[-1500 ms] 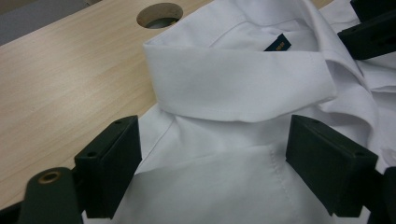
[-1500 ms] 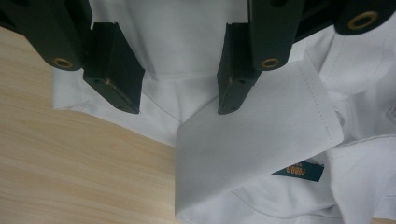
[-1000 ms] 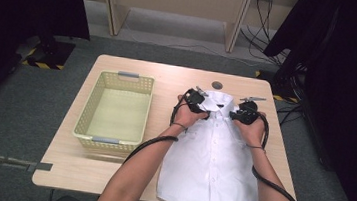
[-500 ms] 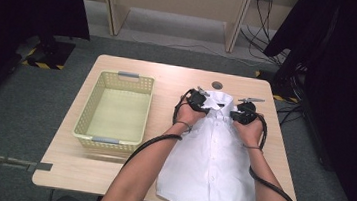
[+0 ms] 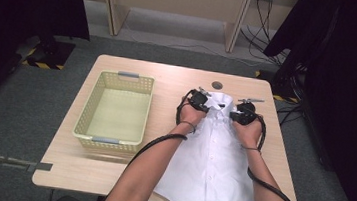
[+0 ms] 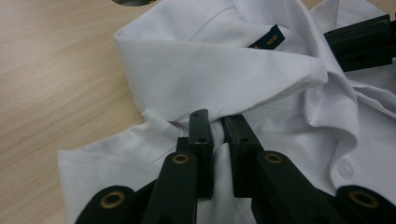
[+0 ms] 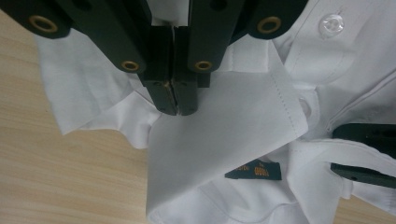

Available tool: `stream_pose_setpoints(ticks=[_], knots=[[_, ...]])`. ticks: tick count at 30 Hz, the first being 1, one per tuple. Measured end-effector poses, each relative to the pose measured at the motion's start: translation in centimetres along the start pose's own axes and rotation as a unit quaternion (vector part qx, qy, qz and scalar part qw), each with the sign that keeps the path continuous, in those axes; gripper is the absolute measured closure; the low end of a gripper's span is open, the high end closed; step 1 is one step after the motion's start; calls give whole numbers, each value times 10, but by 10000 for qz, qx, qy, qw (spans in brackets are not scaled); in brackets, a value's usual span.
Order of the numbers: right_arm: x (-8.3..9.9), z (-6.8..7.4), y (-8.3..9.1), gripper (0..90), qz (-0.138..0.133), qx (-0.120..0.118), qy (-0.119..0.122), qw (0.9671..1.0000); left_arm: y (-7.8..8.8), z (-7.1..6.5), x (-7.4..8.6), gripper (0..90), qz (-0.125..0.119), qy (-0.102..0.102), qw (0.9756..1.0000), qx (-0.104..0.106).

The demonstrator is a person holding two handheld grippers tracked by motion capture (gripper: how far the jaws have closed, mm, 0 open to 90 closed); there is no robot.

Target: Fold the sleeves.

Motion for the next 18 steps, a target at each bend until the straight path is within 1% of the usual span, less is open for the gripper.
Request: stream_pose_setpoints(ticks=[2,4,6,10,11,14,15,18], knots=[[0,0,0,888,-25,16,-12,10000,0,0,0,837,13,-19,10000,-32],[0,0,1,888,-48,42,19,10000,0,0,0,842,-29,44,10000,-41],[0,-1,1,888,-72,60,-13,10000,0,0,0,846,-40,37,10000,-62],[1,-2,4,888,-156,79,-55,9998,0,-2,0,849,-104,-10,9999,-100],[1,-3,4,888,-188,82,-51,9998,1,-3,1,848,-175,-30,9997,-143],[1,-3,7,888,-261,99,-70,9996,2,-4,0,849,-225,-76,9996,-175],[1,-4,8,888,-272,108,-82,9995,4,-6,0,849,-278,-143,9993,-206],[0,-5,11,888,-351,133,-111,9992,6,-7,-2,849,-335,-179,9990,-235]])
Point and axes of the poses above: each handheld gripper's, and its own axes: y roughly backward along the jaws, x roughly out of its underside, z roughly to its left, the point moved 7 cm from there along -y, roughly forward along the jaws, and after that the axes turned 13 degrees about x, right-handed, at the moved point
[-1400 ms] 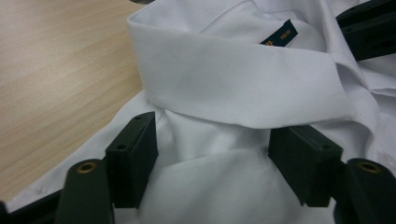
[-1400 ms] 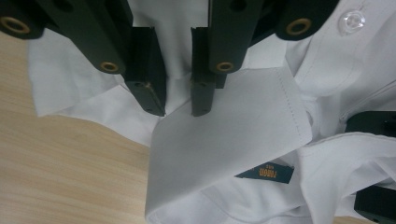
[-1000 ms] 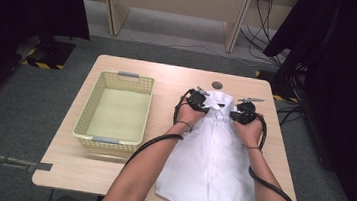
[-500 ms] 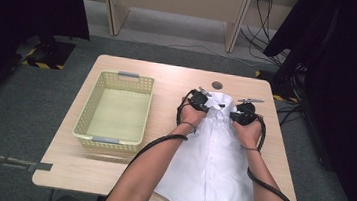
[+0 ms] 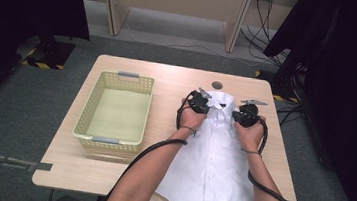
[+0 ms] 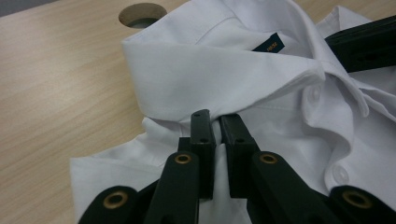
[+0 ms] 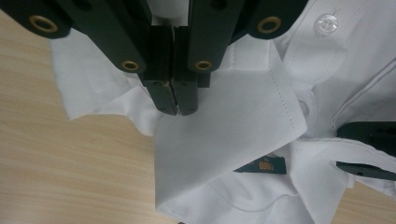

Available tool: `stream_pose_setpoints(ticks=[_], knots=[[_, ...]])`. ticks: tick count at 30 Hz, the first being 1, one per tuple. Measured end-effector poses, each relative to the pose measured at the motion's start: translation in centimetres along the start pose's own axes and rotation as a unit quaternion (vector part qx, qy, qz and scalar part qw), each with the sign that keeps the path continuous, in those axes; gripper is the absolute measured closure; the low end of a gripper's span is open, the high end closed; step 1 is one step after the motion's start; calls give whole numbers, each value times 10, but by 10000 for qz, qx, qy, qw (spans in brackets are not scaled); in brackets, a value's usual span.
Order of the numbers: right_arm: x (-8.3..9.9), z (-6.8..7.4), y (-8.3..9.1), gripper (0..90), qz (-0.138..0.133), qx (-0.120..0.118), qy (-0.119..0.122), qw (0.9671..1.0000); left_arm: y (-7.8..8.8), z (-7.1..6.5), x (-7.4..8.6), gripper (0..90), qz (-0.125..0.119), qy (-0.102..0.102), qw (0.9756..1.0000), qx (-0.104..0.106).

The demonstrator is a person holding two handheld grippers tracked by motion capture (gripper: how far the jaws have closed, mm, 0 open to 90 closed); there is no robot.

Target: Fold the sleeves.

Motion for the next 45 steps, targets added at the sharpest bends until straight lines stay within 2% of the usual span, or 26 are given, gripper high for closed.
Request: stream_pose_setpoints(ticks=[12,22,31,45], knots=[[-8,1,13,887,-295,46,-41,9995,17,-5,-10,850,-328,-202,9992,-99],[-15,3,21,887,-461,45,-45,9989,25,-4,-13,850,-479,-225,9985,-141],[-24,1,30,887,-622,91,-92,9980,34,-9,-24,850,-712,-312,9969,-152],[-34,0,40,886,-822,144,-109,9964,43,-10,-36,851,-940,-424,9944,-229]])
Point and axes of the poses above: each handheld gripper's, and its own axes: y roughly backward along the jaws, x roughly out of its underside, z roughly to its left, the point moved 7 cm from there along -y, roughly forward along the jaws, and after that the axes turned 13 degrees about x, right-handed, at the moved point
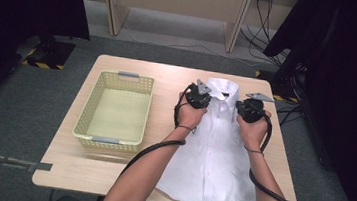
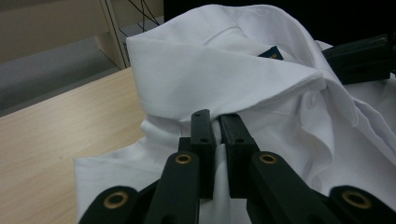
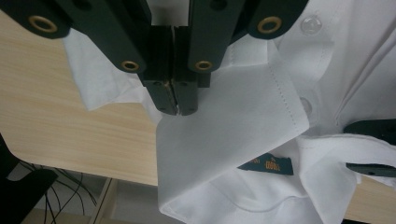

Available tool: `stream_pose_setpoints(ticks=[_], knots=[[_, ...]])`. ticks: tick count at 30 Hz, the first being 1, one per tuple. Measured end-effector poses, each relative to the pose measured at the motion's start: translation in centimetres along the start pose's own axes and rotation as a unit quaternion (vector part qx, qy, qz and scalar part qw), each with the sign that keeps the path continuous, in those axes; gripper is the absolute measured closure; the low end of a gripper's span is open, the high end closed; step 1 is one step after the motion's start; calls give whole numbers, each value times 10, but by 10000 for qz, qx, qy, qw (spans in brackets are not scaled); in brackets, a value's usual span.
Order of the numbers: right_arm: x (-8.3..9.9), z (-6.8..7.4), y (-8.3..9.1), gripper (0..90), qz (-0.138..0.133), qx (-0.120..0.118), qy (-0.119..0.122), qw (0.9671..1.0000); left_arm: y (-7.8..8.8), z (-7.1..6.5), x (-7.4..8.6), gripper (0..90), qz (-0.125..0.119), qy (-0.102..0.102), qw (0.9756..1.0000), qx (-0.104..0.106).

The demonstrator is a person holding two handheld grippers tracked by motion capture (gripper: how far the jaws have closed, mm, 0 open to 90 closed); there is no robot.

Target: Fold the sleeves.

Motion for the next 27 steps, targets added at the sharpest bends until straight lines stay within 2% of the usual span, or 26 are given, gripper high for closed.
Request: stream_pose_setpoints(ticks=[27], knots=[[-29,1,14,886,-396,85,74,9992,17,1,-31,852,-423,-227,9987,-162]])
Point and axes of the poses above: each handheld gripper's, and its own axes: y roughly backward along the jaws, x roughly out of its underside, z roughly to its left, the point moved 7 cm from there along -y, roughly forward along the jaws, and after that the axes turned 13 degrees about x, right-handed, at the moved point
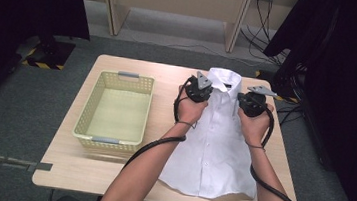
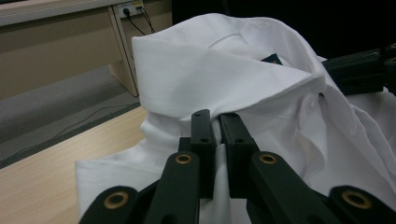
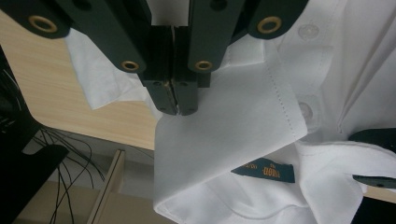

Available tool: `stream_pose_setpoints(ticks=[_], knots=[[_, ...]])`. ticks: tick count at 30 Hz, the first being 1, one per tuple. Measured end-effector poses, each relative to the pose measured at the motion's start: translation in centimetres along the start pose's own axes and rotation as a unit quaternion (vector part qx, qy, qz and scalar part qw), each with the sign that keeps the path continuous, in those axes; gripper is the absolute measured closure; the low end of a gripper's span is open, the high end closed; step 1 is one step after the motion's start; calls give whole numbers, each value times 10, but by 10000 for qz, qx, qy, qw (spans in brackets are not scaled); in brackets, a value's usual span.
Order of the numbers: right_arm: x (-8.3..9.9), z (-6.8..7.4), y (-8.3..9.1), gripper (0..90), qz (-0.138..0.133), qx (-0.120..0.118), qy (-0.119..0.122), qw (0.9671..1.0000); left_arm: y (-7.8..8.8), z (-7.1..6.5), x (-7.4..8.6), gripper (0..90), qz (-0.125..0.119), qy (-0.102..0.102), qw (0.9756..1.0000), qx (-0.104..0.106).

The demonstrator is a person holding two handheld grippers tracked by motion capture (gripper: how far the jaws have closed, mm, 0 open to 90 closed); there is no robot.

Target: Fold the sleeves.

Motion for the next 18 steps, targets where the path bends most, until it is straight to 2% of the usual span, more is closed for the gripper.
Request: stream_pose_setpoints(ticks=[18], knots=[[-19,2,5,886,-173,24,7,9998,10,4,-18,852,-228,-48,9997,-117]])
Point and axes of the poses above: each handheld gripper's, and its own axes: y roughly backward along the jaws, x roughly out of its underside, z roughly to its left, the point moved 7 cm from there along -y, roughly forward along the jaws, and after that the axes turned 13 degrees about x, right-handed, at the moved point
